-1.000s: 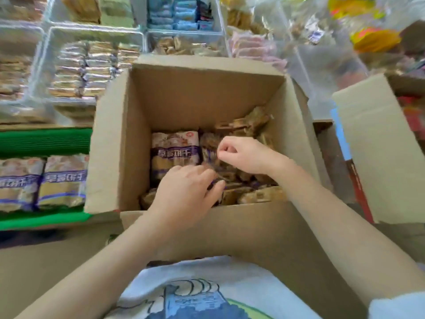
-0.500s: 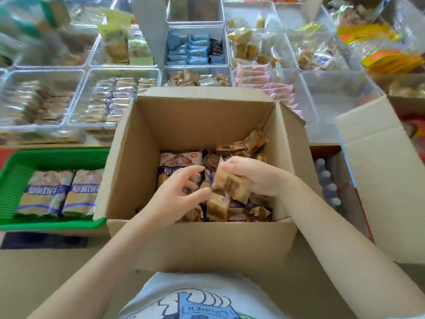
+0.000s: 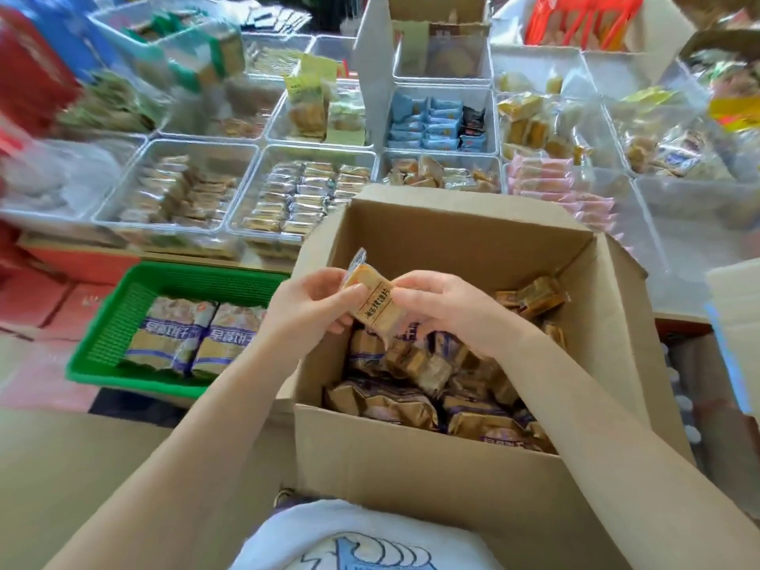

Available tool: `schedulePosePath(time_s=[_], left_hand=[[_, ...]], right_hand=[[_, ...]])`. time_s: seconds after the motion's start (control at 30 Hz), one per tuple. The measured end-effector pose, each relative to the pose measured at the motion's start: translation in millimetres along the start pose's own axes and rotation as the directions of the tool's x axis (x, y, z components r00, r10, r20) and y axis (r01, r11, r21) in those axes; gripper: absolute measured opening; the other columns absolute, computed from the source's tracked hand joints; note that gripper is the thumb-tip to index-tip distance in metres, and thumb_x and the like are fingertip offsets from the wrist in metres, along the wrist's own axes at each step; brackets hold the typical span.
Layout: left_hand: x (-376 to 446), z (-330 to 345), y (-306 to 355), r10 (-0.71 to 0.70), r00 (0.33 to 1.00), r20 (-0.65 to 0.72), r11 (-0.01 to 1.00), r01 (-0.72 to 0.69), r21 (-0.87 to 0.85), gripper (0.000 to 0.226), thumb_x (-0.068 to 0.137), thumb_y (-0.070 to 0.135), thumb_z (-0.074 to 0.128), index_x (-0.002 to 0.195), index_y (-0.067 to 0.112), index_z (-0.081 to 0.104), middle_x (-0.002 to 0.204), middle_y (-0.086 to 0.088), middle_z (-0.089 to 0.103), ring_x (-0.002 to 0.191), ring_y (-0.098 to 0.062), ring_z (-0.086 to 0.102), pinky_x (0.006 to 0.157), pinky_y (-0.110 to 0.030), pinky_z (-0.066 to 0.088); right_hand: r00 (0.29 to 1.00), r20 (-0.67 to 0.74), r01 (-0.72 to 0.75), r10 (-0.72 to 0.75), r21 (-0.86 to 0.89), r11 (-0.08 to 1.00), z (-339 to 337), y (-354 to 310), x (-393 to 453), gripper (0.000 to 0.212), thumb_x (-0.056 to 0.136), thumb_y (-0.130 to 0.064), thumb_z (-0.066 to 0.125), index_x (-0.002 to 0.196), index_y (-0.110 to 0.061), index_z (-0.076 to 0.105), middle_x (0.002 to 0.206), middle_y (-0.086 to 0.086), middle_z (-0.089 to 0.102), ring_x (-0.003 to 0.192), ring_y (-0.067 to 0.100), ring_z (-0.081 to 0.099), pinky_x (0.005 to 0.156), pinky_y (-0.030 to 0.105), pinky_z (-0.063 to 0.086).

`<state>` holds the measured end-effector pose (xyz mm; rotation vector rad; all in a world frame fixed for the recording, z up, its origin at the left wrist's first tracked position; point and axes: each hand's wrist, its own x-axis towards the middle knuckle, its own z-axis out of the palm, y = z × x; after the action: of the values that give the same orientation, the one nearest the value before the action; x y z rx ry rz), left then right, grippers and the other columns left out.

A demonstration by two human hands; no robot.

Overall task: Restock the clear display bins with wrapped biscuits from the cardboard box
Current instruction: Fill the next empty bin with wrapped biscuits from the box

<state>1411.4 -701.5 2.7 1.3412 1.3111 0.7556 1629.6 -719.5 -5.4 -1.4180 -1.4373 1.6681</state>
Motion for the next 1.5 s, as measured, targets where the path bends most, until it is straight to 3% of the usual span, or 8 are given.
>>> schedulePosePath(time_s=[0.3, 0.43, 0.7, 0.83, 0.9, 1.1, 1.33, 1.5], left_hand=[[58, -168, -65, 0.116, 0.992, -0.056, 0.993, -0.117, -0.015, 0.04, 0.097, 0.039, 0.061, 0.134, 0.023, 0.059, 0.118, -0.001, 0.067, 0.111, -0.02, 0.065, 0.089, -0.039, 0.057], [119, -262, -105, 0.157, 0.986, 0.051, 0.946, -0.165, 0.28, 0.055, 0.101, 0.045, 0.051, 0.152, 0.032, 0.036, 0.141, 0.021, 0.048, 0.13, 0.009, 0.04, 0.112, -0.025, 0.036], [241, -431, -201, 0.039, 0.999, -0.028, 0.723, -0.009, 0.691, 0.079, 0.1, 0.038, 0.055, 0.162, 0.015, 0.011, 0.169, -0.004, 0.002, 0.156, -0.02, 0.0, 0.126, -0.035, 0.007], [269, -442, -238, 0.017, 0.995, 0.096, 0.504, -0.092, 0.859, 0.092, 0.098, 0.043, 0.052, 0.16, 0.014, -0.01, 0.167, -0.011, -0.018, 0.154, -0.028, -0.017, 0.127, -0.041, 0.005], [269, -443, -250, 0.012, 0.99, 0.139, 0.455, -0.129, 0.881, 0.096, 0.098, 0.044, 0.05, 0.158, 0.014, -0.019, 0.164, -0.01, -0.026, 0.152, -0.028, -0.025, 0.127, -0.039, 0.005], [274, -438, -252, -0.02, 0.99, 0.139, 0.483, -0.112, 0.868, 0.1, 0.097, 0.049, 0.048, 0.155, 0.014, -0.025, 0.161, -0.011, -0.034, 0.148, -0.029, -0.032, 0.123, -0.035, 0.02], [273, -446, -247, -0.043, 0.985, 0.166, 0.425, -0.132, 0.895, 0.1, 0.097, 0.043, 0.049, 0.152, 0.016, -0.03, 0.161, -0.01, -0.033, 0.149, -0.029, -0.03, 0.121, -0.036, 0.027], [278, -452, -199, -0.22, 0.963, 0.154, 0.556, -0.006, 0.831, 0.069, 0.102, 0.039, 0.049, 0.161, 0.022, 0.018, 0.169, -0.007, 0.006, 0.156, -0.027, 0.002, 0.109, -0.04, 0.044]], right_hand=[[0.965, -0.134, 0.198, -0.225, -0.185, 0.963, 135, -77, 155, 0.021, 0.095, -0.012, 0.069, 0.114, -0.015, 0.062, 0.095, 0.009, 0.069, 0.064, 0.01, 0.066, 0.063, 0.03, 0.06], [0.958, -0.235, 0.098, -0.166, -0.274, 0.957, 195, -92, 258, 0.023, 0.093, -0.016, 0.072, 0.113, -0.021, 0.063, 0.096, 0.003, 0.07, 0.074, 0.016, 0.071, 0.074, 0.04, 0.062], [0.904, -0.426, -0.163, -0.049, -0.447, 0.879, 264, -117, 445, 0.037, 0.093, -0.028, 0.069, 0.128, -0.021, 0.059, 0.118, 0.003, 0.054, 0.104, 0.021, 0.057, 0.093, 0.039, 0.05], [0.889, -0.455, -0.222, -0.047, -0.519, 0.826, 278, -121, 511, 0.037, 0.098, -0.023, 0.063, 0.134, -0.022, 0.057, 0.124, 0.003, 0.047, 0.087, 0.007, 0.05, 0.065, 0.004, 0.037], [0.883, -0.468, -0.275, -0.029, -0.567, 0.777, 285, -118, 540, 0.039, 0.098, -0.023, 0.062, 0.137, -0.023, 0.055, 0.13, 0.003, 0.046, 0.083, 0.004, 0.048, 0.058, 0.006, 0.034], [0.901, -0.399, -0.401, 0.169, -0.622, 0.672, 304, -94, 601, 0.036, 0.102, -0.033, 0.057, 0.133, -0.016, 0.064, 0.139, 0.008, 0.058, 0.125, 0.027, 0.055, 0.104, 0.037, 0.044], [0.874, -0.439, -0.432, 0.207, -0.51, 0.744, 304, -91, 591, 0.042, 0.099, -0.035, 0.058, 0.139, -0.021, 0.054, 0.135, 0.006, 0.06, 0.111, 0.024, 0.061, 0.093, 0.036, 0.05], [0.897, -0.423, -0.307, 0.131, -0.382, 0.872, 288, -117, 508, 0.032, 0.102, -0.03, 0.05, 0.132, -0.02, 0.056, 0.132, 0.004, 0.055, 0.115, 0.02, 0.057, 0.095, 0.033, 0.047]])
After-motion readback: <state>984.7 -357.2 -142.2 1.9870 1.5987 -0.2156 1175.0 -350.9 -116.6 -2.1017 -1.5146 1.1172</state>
